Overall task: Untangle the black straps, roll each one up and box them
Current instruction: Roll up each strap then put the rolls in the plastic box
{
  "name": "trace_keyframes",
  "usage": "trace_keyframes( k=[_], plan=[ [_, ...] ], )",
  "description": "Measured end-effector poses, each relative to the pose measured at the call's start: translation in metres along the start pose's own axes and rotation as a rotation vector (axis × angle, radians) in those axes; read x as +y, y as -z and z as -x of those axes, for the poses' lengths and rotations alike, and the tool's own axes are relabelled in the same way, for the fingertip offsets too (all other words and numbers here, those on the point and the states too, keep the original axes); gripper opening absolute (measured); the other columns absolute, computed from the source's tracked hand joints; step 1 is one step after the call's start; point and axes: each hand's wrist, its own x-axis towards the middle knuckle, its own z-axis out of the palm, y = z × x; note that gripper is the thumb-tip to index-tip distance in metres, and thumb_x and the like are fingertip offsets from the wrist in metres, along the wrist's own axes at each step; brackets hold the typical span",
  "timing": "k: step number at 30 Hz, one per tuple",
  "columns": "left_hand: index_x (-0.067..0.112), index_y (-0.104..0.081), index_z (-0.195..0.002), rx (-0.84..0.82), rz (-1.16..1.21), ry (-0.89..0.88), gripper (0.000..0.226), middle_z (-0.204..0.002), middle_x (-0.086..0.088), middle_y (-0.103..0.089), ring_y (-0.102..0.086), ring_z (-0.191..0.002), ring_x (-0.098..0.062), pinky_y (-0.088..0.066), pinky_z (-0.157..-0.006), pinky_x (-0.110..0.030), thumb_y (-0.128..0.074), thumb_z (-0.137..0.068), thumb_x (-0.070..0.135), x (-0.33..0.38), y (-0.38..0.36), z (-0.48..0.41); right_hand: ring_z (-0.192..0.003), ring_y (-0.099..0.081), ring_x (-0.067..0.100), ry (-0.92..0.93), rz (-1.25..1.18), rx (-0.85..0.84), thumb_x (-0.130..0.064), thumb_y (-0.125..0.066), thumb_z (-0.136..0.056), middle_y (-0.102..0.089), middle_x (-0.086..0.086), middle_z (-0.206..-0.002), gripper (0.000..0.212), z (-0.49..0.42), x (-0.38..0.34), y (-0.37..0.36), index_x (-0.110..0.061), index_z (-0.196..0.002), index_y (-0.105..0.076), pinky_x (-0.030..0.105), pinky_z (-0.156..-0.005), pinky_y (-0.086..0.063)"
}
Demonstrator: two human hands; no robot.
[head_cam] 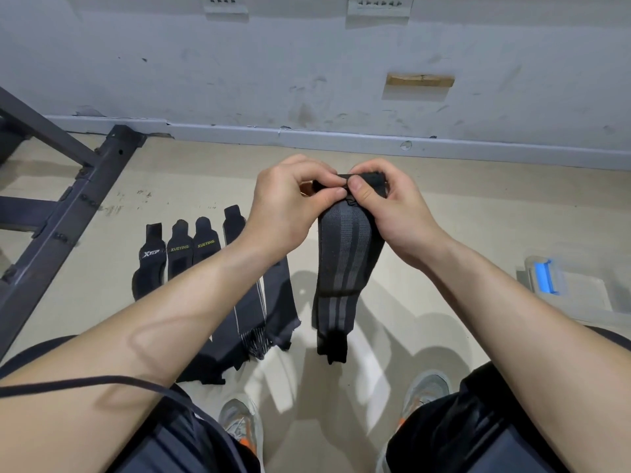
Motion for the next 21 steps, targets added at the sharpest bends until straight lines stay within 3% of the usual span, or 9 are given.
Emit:
trace_keyframes(
  k=[2,4,6,8,10,12,14,16,21],
  plan=[
    [0.025,-0.077,-0.083,-0.020,0.156,0.152,0.017,-0.096,0.003,-0.074,-0.070,-0.092,-0.010,-0.054,-0.083,-0.025,-0.082,-0.083,0.008,0.0038,0.0005,-0.0013,-0.089,-0.062,0.009,0.014,-0.004,-0.002,-0.009,-0.063,-0.098,-0.066,-0.001,-0.095,0.004,0.0001,-0.0023,0.0000,-0.013,-0.101,-0.063,0.024,-0.083,-0.048],
    [0.020,-0.075,-0.086,-0.026,0.287,0.247,0.015,-0.093,0.003,-0.073,-0.068,-0.081,-0.006,-0.054,-0.073,-0.022,-0.077,-0.088,0.005,0.0084,0.0005,-0.0008,-0.086,-0.062,0.009,0.031,-0.020,-0.008,-0.006,-0.064,-0.097,-0.065,-0.001,-0.092,0.007,-0.0002,-0.0042,0.0002,-0.012,-0.101,-0.062,0.023,-0.081,-0.049],
    [0.018,-0.065,-0.099,-0.003,0.390,0.324,0.016,-0.095,-0.001,-0.069,-0.066,-0.072,-0.005,-0.052,-0.063,-0.019,-0.071,-0.092,0.005,0.0117,-0.0012,0.0017,-0.083,-0.060,0.010,0.040,-0.039,-0.013,-0.006,-0.065,-0.095,-0.065,-0.001,-0.090,0.009,-0.0010,-0.0057,0.0008,-0.014,-0.099,-0.062,0.023,-0.078,-0.049],
    [0.018,-0.053,-0.113,-0.012,0.467,0.402,0.025,-0.097,-0.002,-0.068,-0.068,-0.071,-0.008,-0.053,-0.062,-0.022,-0.068,-0.096,0.009,0.0106,-0.0020,0.0037,-0.080,-0.059,0.010,0.041,-0.052,-0.022,-0.006,-0.065,-0.094,-0.064,-0.002,-0.089,0.011,-0.0018,-0.0066,0.0020,-0.015,-0.099,-0.062,0.023,-0.075,-0.048],
    [0.018,-0.054,-0.120,-0.095,0.409,0.403,0.022,-0.083,0.009,-0.069,-0.066,-0.069,-0.007,-0.054,-0.062,-0.025,-0.063,-0.100,0.016,0.0076,-0.0023,0.0038,-0.081,-0.060,0.011,0.037,-0.034,-0.033,-0.004,-0.066,-0.094,-0.063,-0.001,-0.090,0.012,-0.0021,-0.0052,0.0025,-0.014,-0.100,-0.062,0.023,-0.075,-0.049],
    [0.017,-0.061,-0.113,-0.135,0.290,0.337,0.011,-0.061,0.018,-0.058,-0.055,-0.058,-0.001,-0.049,-0.054,-0.021,-0.061,-0.102,0.018,0.0060,-0.0045,0.0045,-0.085,-0.060,0.013,0.035,-0.015,-0.052,-0.006,-0.067,-0.092,-0.064,0.001,-0.093,0.012,-0.0021,-0.0024,0.0017,-0.013,-0.101,-0.062,0.026,-0.079,-0.049],
    [0.015,-0.063,-0.107,-0.093,0.255,0.302,0.008,-0.055,0.020,-0.054,-0.049,-0.053,0.001,-0.044,-0.050,-0.017,-0.064,-0.100,0.013,0.0067,-0.0060,0.0051,-0.088,-0.060,0.014,0.034,-0.020,-0.066,-0.007,-0.067,-0.092,-0.063,0.003,-0.095,0.013,-0.0021,-0.0008,0.0014,-0.011,-0.103,-0.062,0.027,-0.080,-0.049],
    [0.014,-0.064,-0.104,-0.067,0.293,0.306,0.008,-0.063,0.018,-0.062,-0.056,-0.060,0.001,-0.047,-0.054,-0.019,-0.066,-0.098,0.009,0.0079,-0.0045,0.0051,-0.087,-0.059,0.013,0.029,-0.046,-0.074,-0.004,-0.066,-0.094,-0.062,0.002,-0.094,0.014,-0.0021,-0.0017,0.0015,-0.010,-0.105,-0.060,0.025,-0.079,-0.049],
    [0.015,-0.068,-0.096,-0.055,0.228,0.269,0.009,-0.093,0.005,-0.072,-0.066,-0.086,-0.007,-0.055,-0.082,-0.033,-0.073,-0.092,0.009,0.0050,-0.0019,0.0000,-0.091,-0.057,0.016,-0.038,-0.168,-0.138,-0.004,-0.060,-0.096,-0.059,0.004,-0.098,0.013,-0.0008,-0.0033,0.0012,-0.012,-0.107,-0.058,0.025,-0.078,-0.050]
  ],
)
